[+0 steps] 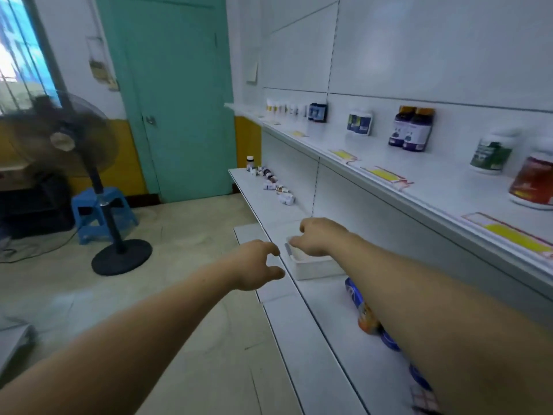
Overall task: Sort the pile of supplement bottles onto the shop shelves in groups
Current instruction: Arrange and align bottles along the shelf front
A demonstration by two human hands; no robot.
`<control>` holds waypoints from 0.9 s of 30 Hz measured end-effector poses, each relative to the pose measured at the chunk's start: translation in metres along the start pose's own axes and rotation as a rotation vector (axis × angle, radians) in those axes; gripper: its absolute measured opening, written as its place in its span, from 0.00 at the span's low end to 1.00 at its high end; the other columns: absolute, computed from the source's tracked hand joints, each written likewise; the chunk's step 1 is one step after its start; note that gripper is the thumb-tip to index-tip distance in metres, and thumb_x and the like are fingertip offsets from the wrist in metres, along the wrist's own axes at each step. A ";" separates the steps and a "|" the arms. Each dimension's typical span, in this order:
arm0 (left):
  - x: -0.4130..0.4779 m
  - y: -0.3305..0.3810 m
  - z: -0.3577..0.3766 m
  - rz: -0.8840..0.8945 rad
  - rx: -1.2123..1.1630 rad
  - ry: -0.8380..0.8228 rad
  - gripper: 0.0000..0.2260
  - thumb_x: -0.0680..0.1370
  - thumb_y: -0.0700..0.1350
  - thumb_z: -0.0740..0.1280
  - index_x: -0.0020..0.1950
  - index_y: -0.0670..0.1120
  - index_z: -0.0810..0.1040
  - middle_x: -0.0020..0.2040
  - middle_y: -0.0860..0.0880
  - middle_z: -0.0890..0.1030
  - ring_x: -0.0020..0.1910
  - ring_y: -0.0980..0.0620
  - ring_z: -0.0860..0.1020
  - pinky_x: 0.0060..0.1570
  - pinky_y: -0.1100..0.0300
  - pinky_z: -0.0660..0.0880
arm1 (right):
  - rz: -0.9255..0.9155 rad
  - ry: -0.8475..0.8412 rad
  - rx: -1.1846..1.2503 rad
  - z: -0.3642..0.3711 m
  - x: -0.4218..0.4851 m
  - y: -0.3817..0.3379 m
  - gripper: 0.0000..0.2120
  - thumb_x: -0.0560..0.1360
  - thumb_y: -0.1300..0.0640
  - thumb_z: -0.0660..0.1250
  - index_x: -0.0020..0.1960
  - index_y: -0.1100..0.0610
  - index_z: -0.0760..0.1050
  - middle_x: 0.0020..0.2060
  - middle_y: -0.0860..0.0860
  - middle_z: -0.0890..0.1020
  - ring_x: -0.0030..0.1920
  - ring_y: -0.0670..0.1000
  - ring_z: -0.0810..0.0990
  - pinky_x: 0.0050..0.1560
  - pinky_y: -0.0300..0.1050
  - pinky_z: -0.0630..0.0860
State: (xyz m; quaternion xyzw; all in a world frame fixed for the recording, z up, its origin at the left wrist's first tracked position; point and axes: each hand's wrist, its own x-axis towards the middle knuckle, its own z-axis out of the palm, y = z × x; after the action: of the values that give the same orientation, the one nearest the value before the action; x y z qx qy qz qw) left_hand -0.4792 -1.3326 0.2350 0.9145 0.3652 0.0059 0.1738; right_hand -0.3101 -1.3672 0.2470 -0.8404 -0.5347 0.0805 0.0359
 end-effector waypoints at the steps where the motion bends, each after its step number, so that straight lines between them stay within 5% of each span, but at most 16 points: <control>1: 0.026 -0.007 -0.005 -0.008 0.001 0.000 0.23 0.77 0.55 0.65 0.71 0.50 0.68 0.70 0.47 0.69 0.64 0.47 0.71 0.61 0.57 0.67 | 0.005 -0.004 0.003 -0.001 0.028 0.003 0.27 0.77 0.39 0.58 0.70 0.54 0.66 0.66 0.55 0.73 0.62 0.57 0.73 0.58 0.50 0.72; 20: 0.390 -0.233 -0.112 -0.008 -0.033 0.005 0.23 0.76 0.56 0.66 0.69 0.50 0.70 0.68 0.47 0.71 0.65 0.48 0.71 0.65 0.50 0.69 | 0.040 0.057 -0.014 -0.015 0.472 -0.088 0.29 0.77 0.40 0.58 0.72 0.55 0.65 0.68 0.56 0.71 0.62 0.59 0.74 0.58 0.50 0.73; 27: 0.510 -0.337 -0.172 0.026 -0.099 -0.095 0.23 0.77 0.56 0.66 0.70 0.52 0.69 0.68 0.49 0.71 0.64 0.51 0.71 0.58 0.61 0.68 | 0.086 0.010 0.061 -0.018 0.625 -0.128 0.24 0.74 0.40 0.57 0.65 0.50 0.70 0.63 0.57 0.74 0.58 0.59 0.75 0.53 0.49 0.72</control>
State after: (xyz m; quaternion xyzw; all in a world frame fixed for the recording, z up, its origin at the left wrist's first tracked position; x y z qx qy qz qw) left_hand -0.3531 -0.7100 0.2286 0.9088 0.3438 -0.0173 0.2359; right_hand -0.1619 -0.7465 0.2231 -0.8616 -0.4951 0.0939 0.0606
